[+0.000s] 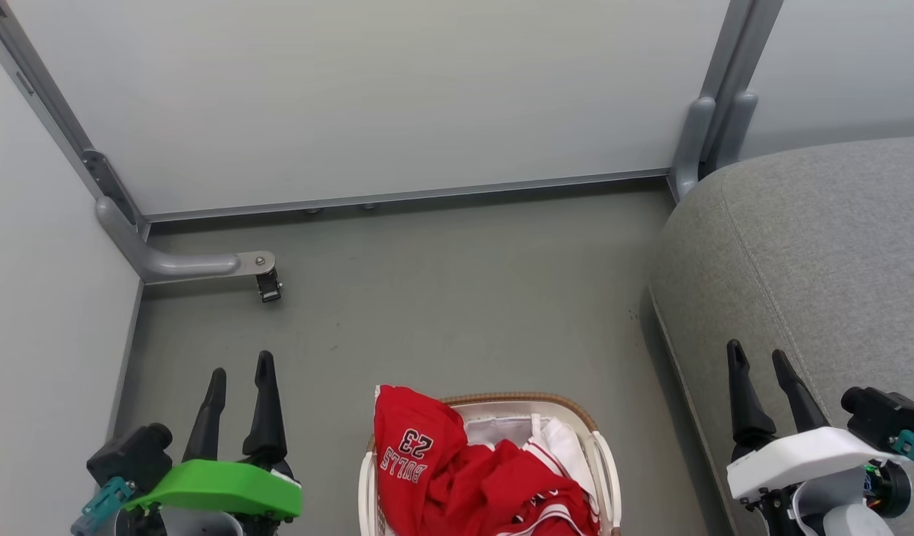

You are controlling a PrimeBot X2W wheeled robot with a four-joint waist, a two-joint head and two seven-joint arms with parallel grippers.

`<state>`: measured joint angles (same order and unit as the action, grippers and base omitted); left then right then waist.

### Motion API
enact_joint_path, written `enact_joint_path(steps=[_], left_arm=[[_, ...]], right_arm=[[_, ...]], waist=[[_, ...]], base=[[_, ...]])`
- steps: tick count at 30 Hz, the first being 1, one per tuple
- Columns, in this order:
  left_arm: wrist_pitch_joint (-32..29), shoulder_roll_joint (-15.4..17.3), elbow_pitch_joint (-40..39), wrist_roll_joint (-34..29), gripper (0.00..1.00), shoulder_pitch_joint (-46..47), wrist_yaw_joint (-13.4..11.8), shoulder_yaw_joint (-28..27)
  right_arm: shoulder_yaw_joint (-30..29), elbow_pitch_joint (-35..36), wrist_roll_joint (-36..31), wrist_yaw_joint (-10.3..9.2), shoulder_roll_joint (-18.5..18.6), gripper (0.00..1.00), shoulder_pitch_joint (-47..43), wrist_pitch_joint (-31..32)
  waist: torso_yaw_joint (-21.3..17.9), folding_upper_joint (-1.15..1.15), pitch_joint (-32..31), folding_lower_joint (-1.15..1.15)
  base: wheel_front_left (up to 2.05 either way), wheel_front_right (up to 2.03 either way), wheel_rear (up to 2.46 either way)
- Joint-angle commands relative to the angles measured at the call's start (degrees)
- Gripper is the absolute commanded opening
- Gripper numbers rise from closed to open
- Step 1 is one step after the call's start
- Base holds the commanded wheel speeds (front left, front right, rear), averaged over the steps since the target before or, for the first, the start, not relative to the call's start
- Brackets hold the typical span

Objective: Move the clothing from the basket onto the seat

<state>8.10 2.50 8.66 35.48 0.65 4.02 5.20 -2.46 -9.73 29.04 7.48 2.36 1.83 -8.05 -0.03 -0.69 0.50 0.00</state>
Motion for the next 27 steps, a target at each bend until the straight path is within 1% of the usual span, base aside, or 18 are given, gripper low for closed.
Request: enact_joint_path(steps=[1,9,15,27], left_arm=[[0.5,0.4,-0.1,-1.8,1.0,-0.3,-0.4,0.1],[1.7,0.4,1.5,-6.8,1.0,-1.1,-0.6,0.3],[2.5,0.5,2.0,-10.0,1.0,-1.8,-0.6,0.2],[4.0,0.5,2.9,-15.2,1.0,-2.3,-0.6,0.7]], right_arm=[[0.2,0.5,-1.8,0.01,0.4,1.0,-0.1,-0.6],[0.7,-0.4,-6.9,0.01,0.5,1.0,-0.7,-1.8],[0.0,-0.8,-10.5,0.01,0.5,1.0,-1.1,-2.5],[0.3,-0.7,-16.7,0.02,0.5,1.0,-1.4,-4.0]], waist=[[0.0,0.38,-0.1,0.0],[0.1,0.42,-0.4,0.0],[0.1,0.46,-0.5,0.0],[0.2,0.52,-0.6,0.0]], base=[[0.0,0.0,0.0],[0.0,0.0,0.0],[0.0,0.0,0.0],[0.0,0.0,0.0]])
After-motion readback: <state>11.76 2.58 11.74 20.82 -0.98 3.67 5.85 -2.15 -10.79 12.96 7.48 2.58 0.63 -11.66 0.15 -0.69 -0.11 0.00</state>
